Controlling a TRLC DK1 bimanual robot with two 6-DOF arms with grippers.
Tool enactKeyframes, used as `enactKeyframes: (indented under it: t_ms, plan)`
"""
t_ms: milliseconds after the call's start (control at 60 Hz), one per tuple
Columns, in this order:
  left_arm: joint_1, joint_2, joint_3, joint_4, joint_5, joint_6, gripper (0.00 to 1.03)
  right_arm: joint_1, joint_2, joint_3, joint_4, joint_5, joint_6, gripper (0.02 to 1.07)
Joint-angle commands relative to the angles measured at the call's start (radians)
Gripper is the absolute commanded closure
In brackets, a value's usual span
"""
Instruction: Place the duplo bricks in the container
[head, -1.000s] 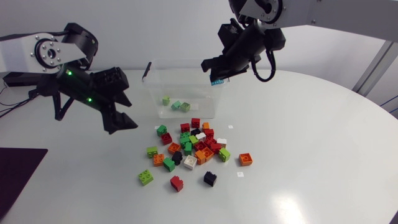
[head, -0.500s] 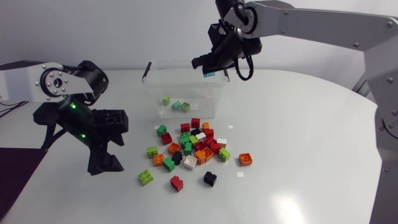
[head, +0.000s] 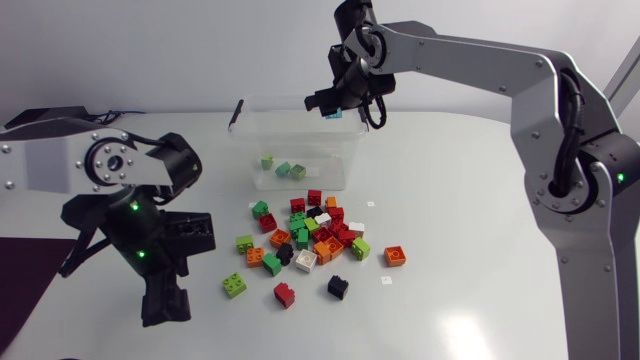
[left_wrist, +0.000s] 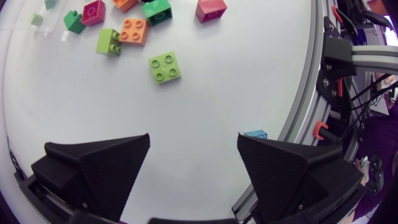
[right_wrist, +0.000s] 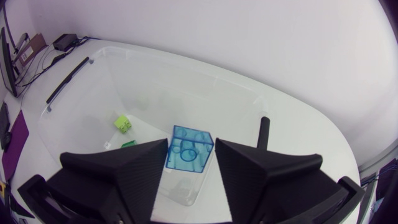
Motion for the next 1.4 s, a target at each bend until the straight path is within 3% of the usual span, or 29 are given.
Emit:
enactKeyframes:
  t_ms: [0, 350, 617, 917, 1117, 1283, 1383]
  plan:
    - [-0.051, -0.019, -0.058, -0.025, -0.019, -0.055, 0.06, 0.006, 0.019, 0.033, -0.003, 0.017, -0.017, 0.09]
    - [-0.232, -0.013, -0.179, -0.029, -0.056, -0.160, 0.06, 0.009, -0.167, -0.185, 0.072, 0.029, -0.025, 0.09]
    - [-0.271, 0.033, -0.211, -0.008, -0.071, -0.223, 0.08, 0.011, -0.387, -0.449, 0.144, 0.029, -0.031, 0.09]
    - [-0.364, 0.096, -0.277, 0.055, -0.070, -0.294, 0.13, 0.015, -0.659, -0.768, 0.213, 0.031, -0.037, 0.09]
    - [-0.373, 0.132, -0.306, 0.115, -0.070, -0.315, 0.30, 0.043, -0.785, -0.955, 0.225, 0.032, -0.045, 0.09]
    - [-0.372, 0.143, -0.311, 0.152, -0.070, -0.337, 0.81, 0.061, -0.869, -1.110, 0.222, 0.038, -0.046, 0.09]
    - [-0.372, 0.143, -0.314, 0.152, -0.070, -0.337, 0.82, 0.064, -0.904, -1.162, 0.204, 0.037, -0.037, 0.09]
